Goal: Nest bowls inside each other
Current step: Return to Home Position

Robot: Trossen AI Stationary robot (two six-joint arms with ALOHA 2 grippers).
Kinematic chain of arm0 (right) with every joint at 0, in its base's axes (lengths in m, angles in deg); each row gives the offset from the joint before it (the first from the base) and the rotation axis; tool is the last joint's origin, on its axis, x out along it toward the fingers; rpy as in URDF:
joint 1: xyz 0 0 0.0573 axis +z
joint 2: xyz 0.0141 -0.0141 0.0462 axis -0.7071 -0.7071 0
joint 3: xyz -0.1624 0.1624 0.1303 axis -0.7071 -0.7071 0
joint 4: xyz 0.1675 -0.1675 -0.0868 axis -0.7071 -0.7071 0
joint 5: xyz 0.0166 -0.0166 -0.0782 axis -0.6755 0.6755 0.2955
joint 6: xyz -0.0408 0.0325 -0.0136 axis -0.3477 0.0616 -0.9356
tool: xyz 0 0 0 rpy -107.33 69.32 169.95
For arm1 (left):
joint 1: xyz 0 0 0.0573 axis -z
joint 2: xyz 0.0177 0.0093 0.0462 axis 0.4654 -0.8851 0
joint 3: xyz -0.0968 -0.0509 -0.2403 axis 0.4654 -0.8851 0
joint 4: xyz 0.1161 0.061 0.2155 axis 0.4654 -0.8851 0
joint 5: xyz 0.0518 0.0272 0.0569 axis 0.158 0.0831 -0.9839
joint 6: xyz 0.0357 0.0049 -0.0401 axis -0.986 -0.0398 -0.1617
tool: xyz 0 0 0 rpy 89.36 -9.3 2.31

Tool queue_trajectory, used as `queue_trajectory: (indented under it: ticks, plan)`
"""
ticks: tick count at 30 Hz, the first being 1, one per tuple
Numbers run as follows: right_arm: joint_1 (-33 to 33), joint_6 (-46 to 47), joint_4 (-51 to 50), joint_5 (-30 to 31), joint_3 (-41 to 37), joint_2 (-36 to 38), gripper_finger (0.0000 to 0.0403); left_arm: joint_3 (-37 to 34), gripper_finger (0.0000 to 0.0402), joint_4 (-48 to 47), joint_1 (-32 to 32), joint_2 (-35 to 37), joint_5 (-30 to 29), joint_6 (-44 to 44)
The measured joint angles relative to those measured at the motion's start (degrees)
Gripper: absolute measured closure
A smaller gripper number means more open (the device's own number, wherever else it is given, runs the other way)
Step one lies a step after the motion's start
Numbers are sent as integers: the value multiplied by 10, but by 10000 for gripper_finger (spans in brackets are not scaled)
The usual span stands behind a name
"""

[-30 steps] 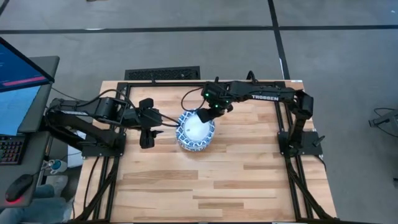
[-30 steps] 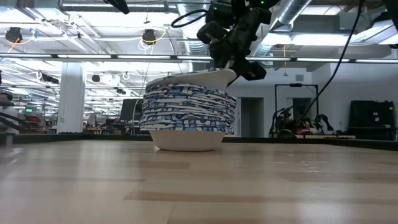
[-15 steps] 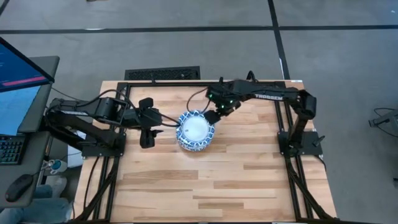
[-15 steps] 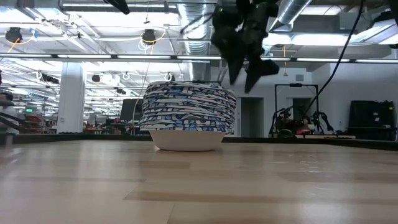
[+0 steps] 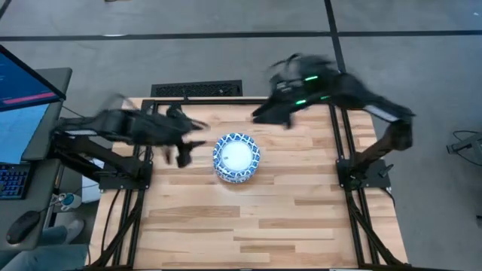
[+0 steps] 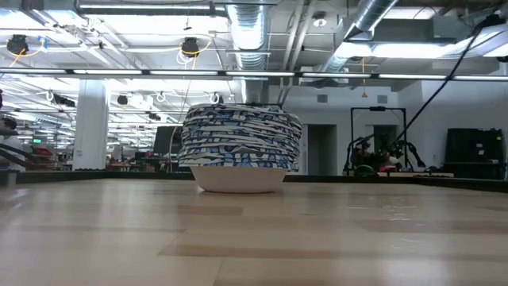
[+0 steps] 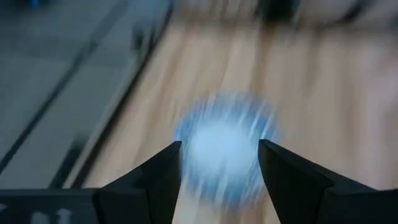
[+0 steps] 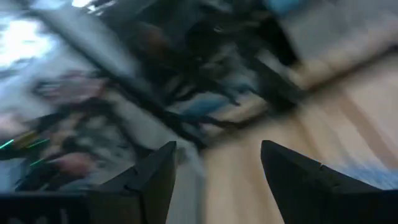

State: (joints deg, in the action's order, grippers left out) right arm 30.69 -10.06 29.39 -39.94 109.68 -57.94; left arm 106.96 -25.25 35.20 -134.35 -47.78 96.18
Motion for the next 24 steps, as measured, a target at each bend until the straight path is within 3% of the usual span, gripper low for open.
queue_trajectory:
  ticks: [2, 6, 12, 16, 19, 24]
  plan:
    - [5, -8, 30, -34, 40, 30, 147, 26, 200, 99, 0, 26, 33, -51]
    - [7, 38, 22, -58, 105, 94, 147, 58, 200, 283, 0, 104, 157, -128]
    - [111, -218, 74, -95, 95, 233, 147, 14, 200, 360, -2, 281, 180, -128]
    - [204, -363, 118, -84, -24, 301, 147, -154, 200, 464, -2, 409, 179, -119]
    - [230, -410, 194, -63, -166, 332, 147, -342, 200, 649, -2, 504, 177, -141]
    - [212, -393, 473, -66, -434, 414, 147, -619, 200, 922, -2, 624, 113, -145]
